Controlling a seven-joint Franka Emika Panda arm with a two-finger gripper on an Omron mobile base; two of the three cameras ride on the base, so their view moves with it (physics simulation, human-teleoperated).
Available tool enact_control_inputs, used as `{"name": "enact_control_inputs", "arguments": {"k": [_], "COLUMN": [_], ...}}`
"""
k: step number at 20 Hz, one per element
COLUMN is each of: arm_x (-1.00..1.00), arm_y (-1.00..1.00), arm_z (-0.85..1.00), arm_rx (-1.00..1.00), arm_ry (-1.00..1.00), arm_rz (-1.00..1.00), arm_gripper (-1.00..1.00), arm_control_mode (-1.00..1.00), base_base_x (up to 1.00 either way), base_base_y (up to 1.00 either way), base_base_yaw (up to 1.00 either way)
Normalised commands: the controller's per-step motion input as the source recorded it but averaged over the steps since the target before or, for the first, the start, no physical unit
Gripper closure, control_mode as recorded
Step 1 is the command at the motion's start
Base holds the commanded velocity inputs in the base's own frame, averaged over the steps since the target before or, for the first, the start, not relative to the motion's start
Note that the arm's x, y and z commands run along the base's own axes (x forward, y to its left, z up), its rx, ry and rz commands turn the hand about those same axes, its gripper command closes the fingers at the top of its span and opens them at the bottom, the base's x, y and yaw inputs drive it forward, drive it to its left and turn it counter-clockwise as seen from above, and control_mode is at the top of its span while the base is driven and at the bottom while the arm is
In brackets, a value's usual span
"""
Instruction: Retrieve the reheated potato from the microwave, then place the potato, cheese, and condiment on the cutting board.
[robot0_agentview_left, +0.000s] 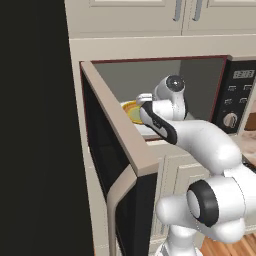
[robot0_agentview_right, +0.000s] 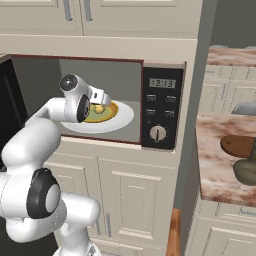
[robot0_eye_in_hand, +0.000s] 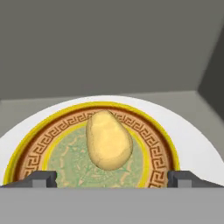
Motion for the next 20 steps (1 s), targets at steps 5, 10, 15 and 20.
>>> {"name": "enact_control_inputs", "arguments": {"k": [5,10,15,20], "arm_x": [0.29,0.29,0.34,0.24], "arm_y": [0.04,0.01,0.0,0.0], "arm_z": [-0.24,-0.27,-0.23,-0.15], "arm_rx": [0.0,0.0,0.0,0.0], "arm_ry": [0.06,0.0,0.0,0.0], "arm_rz": [0.0,0.0,0.0,0.01], "arm_gripper": [-1.0,-1.0,-1.0,-1.0], "arm_control_mode": [-1.0,-1.0,-1.0,-1.0], "base_base_x": [0.0,0.0,0.0,0.0], "base_base_y": [0.0,0.0,0.0,0.0], "base_base_yaw": [0.0,0.0,0.0,0.0]}}
